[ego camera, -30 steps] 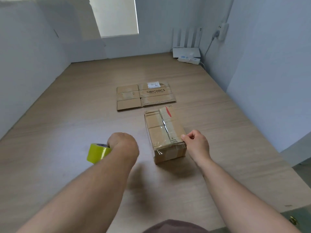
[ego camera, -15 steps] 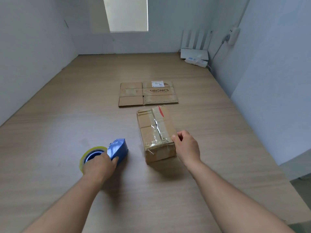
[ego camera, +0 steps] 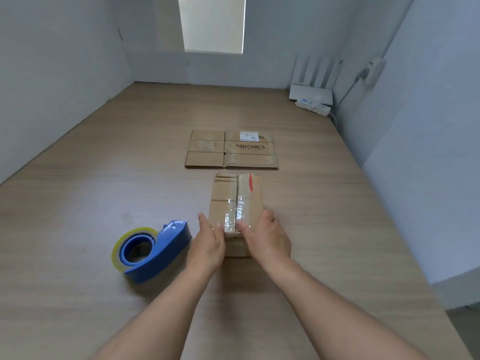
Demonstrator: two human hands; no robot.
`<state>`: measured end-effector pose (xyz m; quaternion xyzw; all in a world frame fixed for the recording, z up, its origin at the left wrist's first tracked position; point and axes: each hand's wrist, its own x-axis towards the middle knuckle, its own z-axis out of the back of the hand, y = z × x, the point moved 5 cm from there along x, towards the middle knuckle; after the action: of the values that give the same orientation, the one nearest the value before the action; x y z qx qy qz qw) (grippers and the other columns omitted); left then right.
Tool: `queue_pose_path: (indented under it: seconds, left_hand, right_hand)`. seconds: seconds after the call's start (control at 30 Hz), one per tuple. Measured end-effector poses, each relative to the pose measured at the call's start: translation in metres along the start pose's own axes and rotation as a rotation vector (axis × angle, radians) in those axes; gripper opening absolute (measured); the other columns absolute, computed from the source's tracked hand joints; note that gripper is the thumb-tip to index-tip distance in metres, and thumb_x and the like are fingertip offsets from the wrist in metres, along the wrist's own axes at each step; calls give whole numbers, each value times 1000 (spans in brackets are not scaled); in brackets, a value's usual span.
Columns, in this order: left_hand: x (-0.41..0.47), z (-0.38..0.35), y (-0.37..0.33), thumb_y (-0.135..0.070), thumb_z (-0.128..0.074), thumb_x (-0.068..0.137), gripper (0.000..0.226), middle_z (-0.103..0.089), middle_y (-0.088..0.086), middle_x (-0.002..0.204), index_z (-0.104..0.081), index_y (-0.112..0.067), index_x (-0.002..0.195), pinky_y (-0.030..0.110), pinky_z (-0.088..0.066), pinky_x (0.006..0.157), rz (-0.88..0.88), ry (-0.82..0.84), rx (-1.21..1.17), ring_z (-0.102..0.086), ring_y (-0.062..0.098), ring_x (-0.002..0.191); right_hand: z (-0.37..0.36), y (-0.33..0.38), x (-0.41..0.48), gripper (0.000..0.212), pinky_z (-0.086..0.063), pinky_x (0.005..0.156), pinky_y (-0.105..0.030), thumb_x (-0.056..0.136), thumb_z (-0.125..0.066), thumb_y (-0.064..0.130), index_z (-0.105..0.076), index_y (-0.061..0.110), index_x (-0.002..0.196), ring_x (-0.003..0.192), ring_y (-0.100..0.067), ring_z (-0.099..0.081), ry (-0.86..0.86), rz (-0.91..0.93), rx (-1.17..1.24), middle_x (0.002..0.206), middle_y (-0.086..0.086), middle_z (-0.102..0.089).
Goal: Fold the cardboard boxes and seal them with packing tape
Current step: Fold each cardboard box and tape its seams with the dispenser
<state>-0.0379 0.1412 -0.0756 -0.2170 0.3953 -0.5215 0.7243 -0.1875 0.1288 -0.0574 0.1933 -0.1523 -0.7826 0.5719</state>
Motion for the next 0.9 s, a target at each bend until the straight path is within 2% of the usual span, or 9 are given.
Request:
queue_pose_path:
  seconds: [0.1,0.2,0.23,0.27,0.33,0.37,0.5,0.7,0.9]
  left_hand:
    - [3,4,5,-45,-23,103,60,-27,9,156,-3,-21,154,40,-24,113,21,32,-93,-26,30,143]
    - [6,9,5,-55,-22,98,67,-33,9,153,12,-32,151,39,-31,108,-42,105,-35,-37,30,137]
    - [5,11,2,-60,-23,95,72,-37,8,152,20,-36,148,37,-35,104,-104,141,38,-44,29,132]
    - [5,13,-3,-65,-24,91,77,-40,6,150,25,-39,145,34,-39,98,-175,175,134,-50,26,126]
    - [5,14,-7,-70,-28,87,84,-52,3,140,24,-41,145,28,-45,85,-295,227,377,-59,19,109]
    - [7,14,-8,-71,-29,87,84,-58,2,133,21,-39,147,26,-47,79,-328,216,510,-60,16,99]
    - [16,19,-9,-65,-29,92,79,-65,3,112,15,-35,150,29,-48,73,-405,59,784,-62,18,91]
    - [26,30,-3,-53,-42,96,76,-64,12,114,14,-48,146,25,-40,81,-405,246,716,-60,25,101]
    - [27,46,-5,-29,-48,92,91,-62,8,119,27,-61,133,28,-43,89,-437,426,782,-58,24,102]
  right_hand:
    - [7,-15,9,31,-41,77,-38,99,-39,43,-47,13,102,100,-35,-57,35,83,154,105,-12,-62]
    - [16,-25,16,26,-44,76,-37,99,-40,38,-53,17,93,95,-35,-59,109,150,265,95,-13,-66]
    - [19,-25,17,30,-45,79,-36,96,-44,45,-55,18,104,98,-33,-60,153,193,273,101,-11,-67]
    - [22,-21,17,48,-45,82,-34,89,-50,56,-50,21,122,103,-30,-60,201,247,240,111,-7,-66]
    - [20,-13,16,95,-45,89,-36,73,-56,73,-21,23,146,114,-29,-56,263,383,23,130,-6,-57]
    - [17,-10,16,102,-45,89,-38,73,-55,74,-12,23,149,116,-30,-55,261,451,-126,134,-8,-54]
    - [10,-8,21,83,-44,86,-39,91,-46,57,-4,20,152,115,-32,-52,262,619,-387,132,-14,-52]
    - [14,-17,19,71,-42,88,-38,99,-41,41,2,25,152,112,-31,-52,343,760,-420,129,-10,-49]
    - [26,-19,24,85,-46,87,-38,95,-48,19,16,41,147,110,-29,-54,419,780,-500,138,-3,-48]
